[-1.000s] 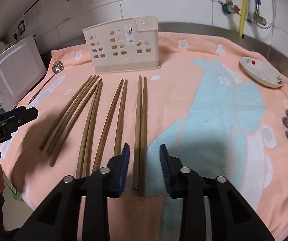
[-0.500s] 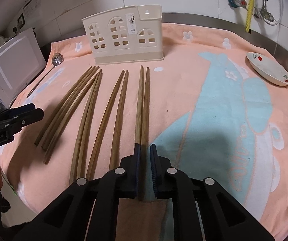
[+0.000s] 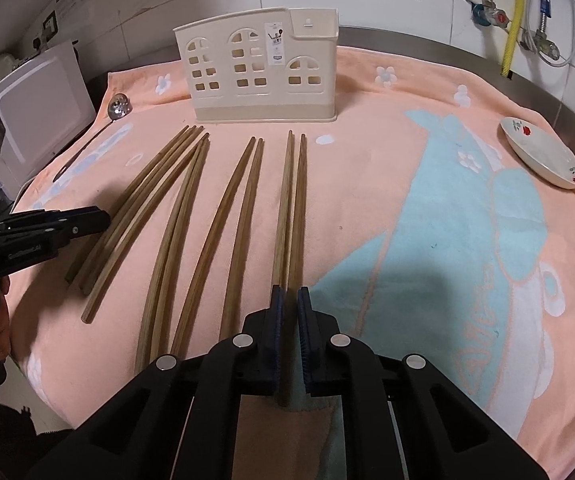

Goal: Organize utensils
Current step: 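Close the left tool on one wooden chopstick while the right tool grasps another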

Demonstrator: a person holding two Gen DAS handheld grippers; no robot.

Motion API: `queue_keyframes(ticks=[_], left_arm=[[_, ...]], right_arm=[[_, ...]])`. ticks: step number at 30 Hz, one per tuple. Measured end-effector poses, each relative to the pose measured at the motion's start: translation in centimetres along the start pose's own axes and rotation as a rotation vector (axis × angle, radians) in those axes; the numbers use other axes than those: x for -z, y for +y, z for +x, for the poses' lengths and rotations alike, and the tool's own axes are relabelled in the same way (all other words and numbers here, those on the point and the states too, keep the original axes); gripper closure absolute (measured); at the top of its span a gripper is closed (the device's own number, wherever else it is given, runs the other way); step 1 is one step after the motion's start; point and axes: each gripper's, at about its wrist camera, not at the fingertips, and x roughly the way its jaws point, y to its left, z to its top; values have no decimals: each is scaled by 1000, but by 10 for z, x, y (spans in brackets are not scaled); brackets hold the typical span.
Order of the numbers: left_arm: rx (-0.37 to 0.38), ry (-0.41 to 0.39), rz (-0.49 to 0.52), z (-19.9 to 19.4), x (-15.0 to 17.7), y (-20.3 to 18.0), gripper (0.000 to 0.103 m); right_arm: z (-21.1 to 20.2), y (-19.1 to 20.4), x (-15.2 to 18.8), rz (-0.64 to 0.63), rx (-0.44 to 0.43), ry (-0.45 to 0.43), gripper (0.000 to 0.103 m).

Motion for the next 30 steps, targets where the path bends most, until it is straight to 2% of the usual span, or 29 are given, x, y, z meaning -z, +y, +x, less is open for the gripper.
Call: queue_keyframes(ticks=[12,30], left_arm=[[-27,12,10,7,-5,0,87],[-5,14,1,6,-2,-1,87]], right_arm=[[5,1,-5,-6,-8,2,95],[11,2,-4,-20,8,31,94]])
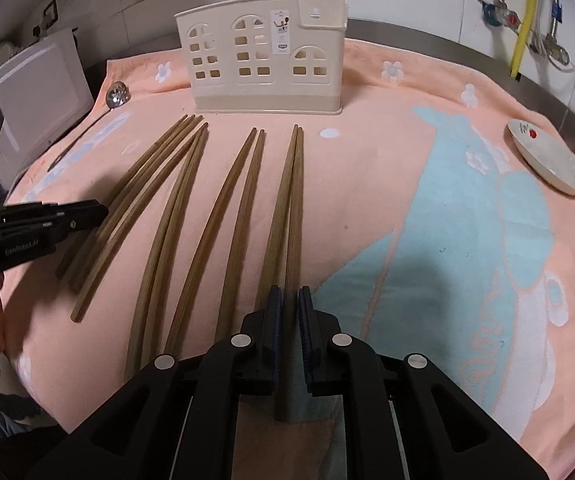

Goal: Organize utensils
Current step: 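Close the left tool on one wooden chopstick while the right tool grasps another, then lift both held chopsticks upright and carry them toward the white holder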

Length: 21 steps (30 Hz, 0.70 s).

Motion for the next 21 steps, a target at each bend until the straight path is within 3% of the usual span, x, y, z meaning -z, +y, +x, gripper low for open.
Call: queue_keyframes(ticks=[14,21], left_arm=[[5,-22,-46,6,-4,-1,87],[-9,-32,-46,-2,-7,-1,96]], right_arm=[[-2,-3,6,32,-4,-48,96],[-21,-4,2,23,17,-101,97]])
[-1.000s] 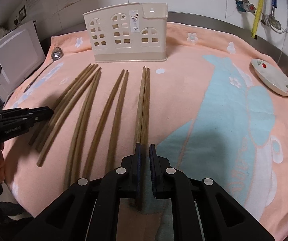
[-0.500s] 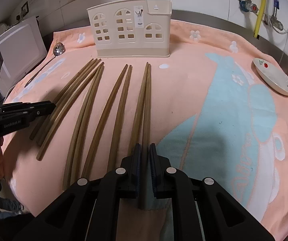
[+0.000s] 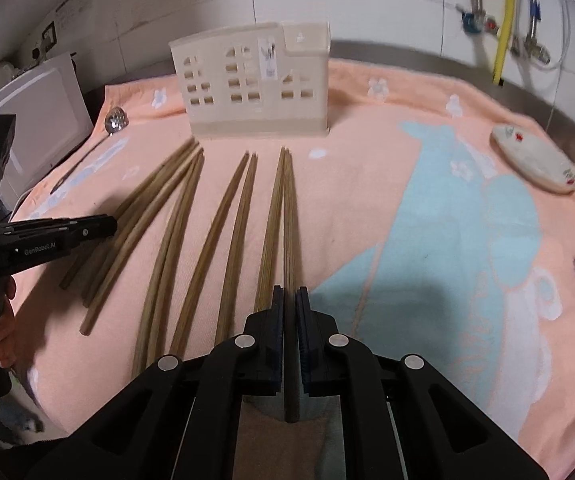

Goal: Organize utensils
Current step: 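Lift both held chopsticks upright and carry them toward the white holder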

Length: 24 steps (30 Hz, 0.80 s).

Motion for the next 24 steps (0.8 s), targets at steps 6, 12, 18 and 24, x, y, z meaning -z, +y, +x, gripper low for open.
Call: queue_keyframes(ticks=[6,12,18,24], left_arm=[[11,-77,30,-34,-13,-1,97],[16,-144,55,-56,-23,-2,97],[25,-127,52,-49,-18,-3,97],[28,-118,43,-43,-12,-2,97]], right_arm=[[-31,-3,-22,-32,24,-102,97],[-33,-1,-27,-65,22,-88,97],[-5,-5,3,-25,-19,9,97],[4,-7,17,-6,-26,28,95]])
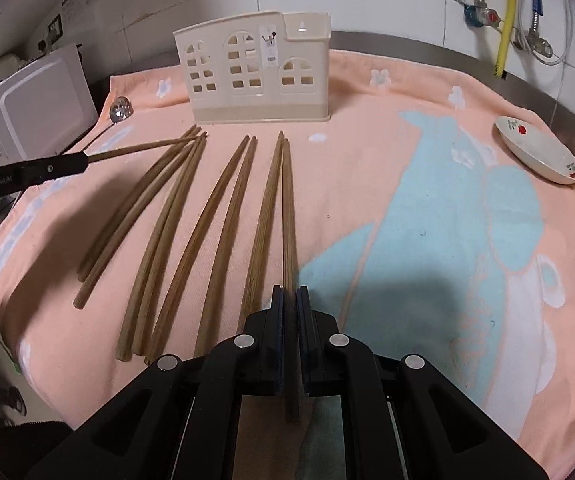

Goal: Organize utensils
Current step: 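Lift both held chopsticks upright and carry them toward the white holder, then lower both chopsticks into the white holder and open both tools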

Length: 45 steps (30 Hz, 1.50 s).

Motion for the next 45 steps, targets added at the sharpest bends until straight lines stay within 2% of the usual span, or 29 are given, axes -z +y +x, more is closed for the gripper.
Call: queue_keyframes(ticks=[7,11,14,17,24,32,38,45], left_arm=[[2,-1,-1,1,1,1,97],[4,-5,0,0,0,2,97],[4,-12,3,-3,-3,3,97],[1,-31,13,-9,-10,4,97],[2,-65,26,-18,-29,7,97],[22,-116,71,-40,-60,4,97],[34,-183,133,-71,-94,-5,97],[9,-313,224,-111,-142,-27,97]], right_arm=[[-5,4,7,-13,6,-12,88],[-4,5,8,-21,33,-25,96],[-8,3,6,-9,28,-30,96],[-24,6,-6,-24,40,-77,96],[-69,15,-54,-86,47,-233,96],[-94,7,-111,-102,-18,-290,96],[-125,-3,-156,-161,-53,-281,96],[-138,-19,-202,-202,-54,-193,96]])
